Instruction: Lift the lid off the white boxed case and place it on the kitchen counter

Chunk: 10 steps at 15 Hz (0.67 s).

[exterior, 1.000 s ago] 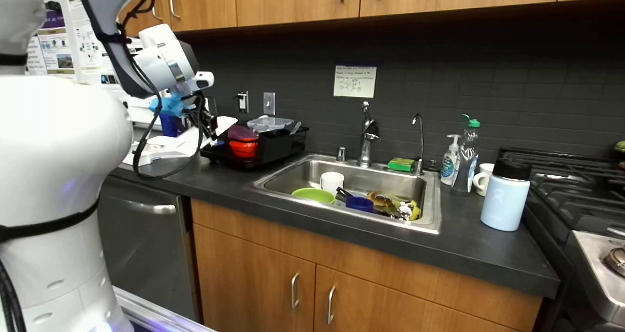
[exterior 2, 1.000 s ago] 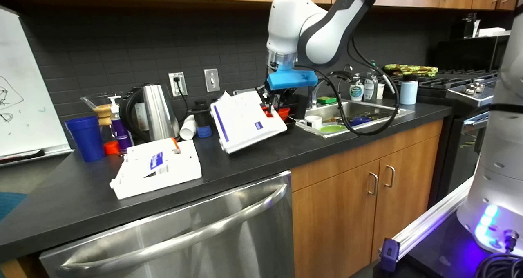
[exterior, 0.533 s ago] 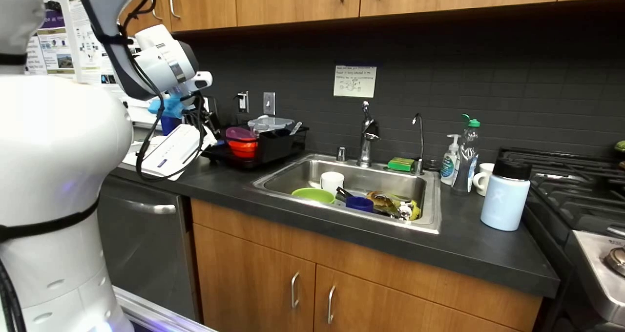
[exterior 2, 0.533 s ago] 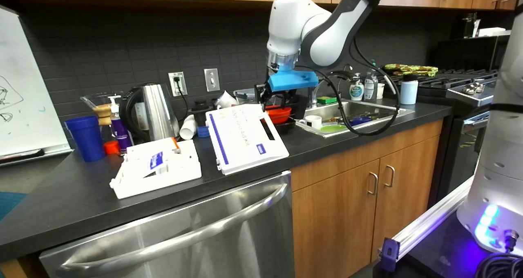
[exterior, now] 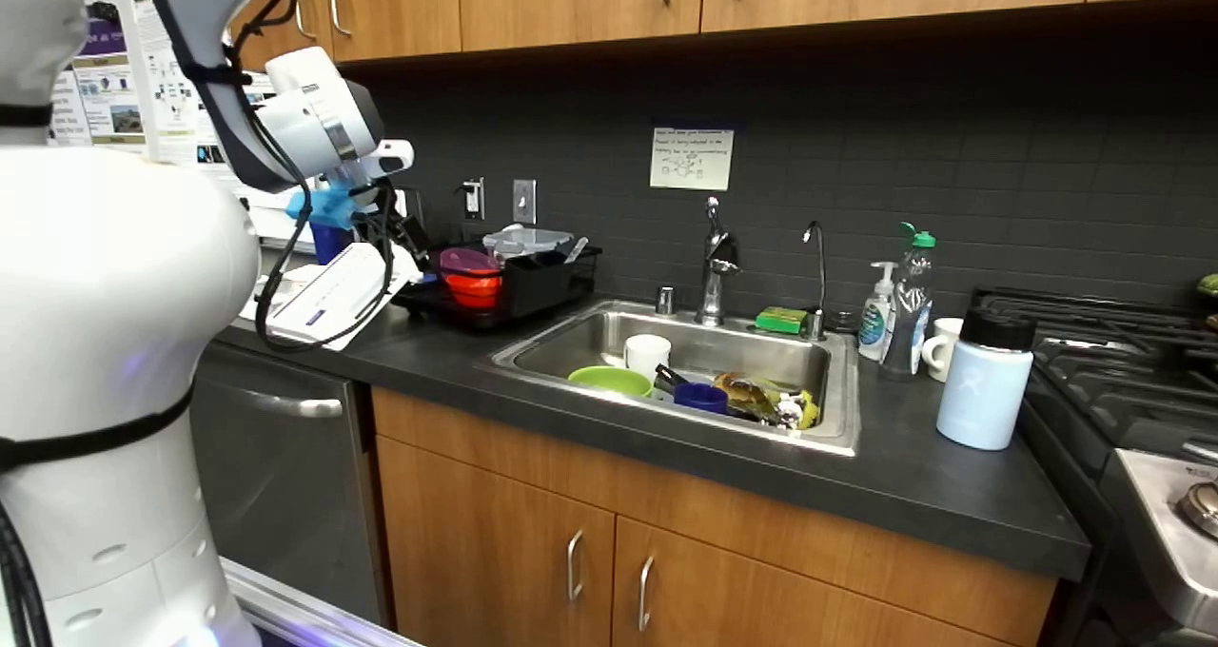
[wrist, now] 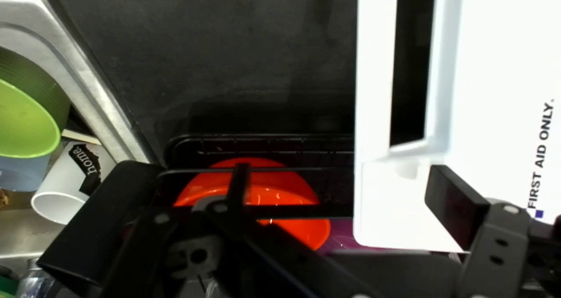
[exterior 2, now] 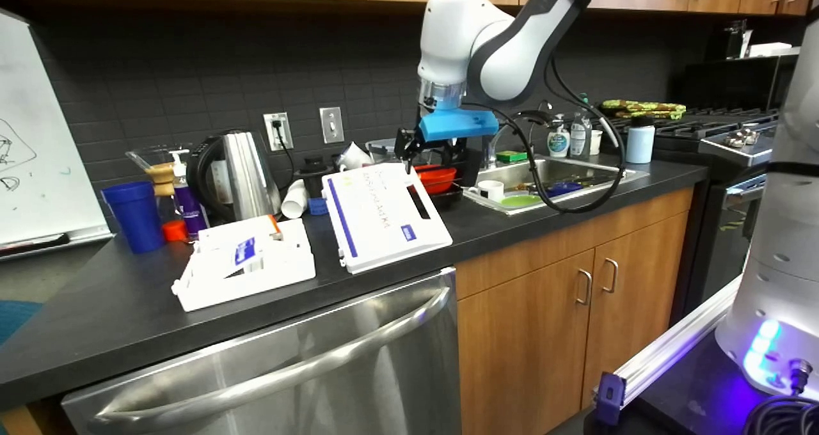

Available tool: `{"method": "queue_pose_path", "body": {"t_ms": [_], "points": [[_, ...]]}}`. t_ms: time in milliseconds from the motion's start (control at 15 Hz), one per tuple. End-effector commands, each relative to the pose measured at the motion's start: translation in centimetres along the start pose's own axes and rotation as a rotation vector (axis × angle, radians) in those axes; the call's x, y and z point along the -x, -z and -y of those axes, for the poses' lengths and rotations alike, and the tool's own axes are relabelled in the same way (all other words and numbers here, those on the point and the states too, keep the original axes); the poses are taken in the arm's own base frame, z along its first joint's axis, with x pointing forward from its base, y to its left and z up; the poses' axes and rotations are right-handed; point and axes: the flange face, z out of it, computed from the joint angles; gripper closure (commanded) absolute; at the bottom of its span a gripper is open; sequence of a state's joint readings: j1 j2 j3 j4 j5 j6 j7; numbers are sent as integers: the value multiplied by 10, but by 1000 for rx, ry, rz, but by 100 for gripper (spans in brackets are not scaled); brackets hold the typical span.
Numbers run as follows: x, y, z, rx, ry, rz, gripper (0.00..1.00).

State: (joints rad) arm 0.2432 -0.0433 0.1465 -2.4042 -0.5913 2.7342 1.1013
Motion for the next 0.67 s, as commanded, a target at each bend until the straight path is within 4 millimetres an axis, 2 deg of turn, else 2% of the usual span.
{"method": "queue_pose_path", "body": {"t_ms": [0, 200, 333, 600], "points": [[9, 47, -3, -48, 21, 60, 0], [8, 102, -6, -79, 62, 120, 0], [11, 137, -16, -63, 120, 190, 0], [32, 181, -43, -2, 278, 375, 0]]}}
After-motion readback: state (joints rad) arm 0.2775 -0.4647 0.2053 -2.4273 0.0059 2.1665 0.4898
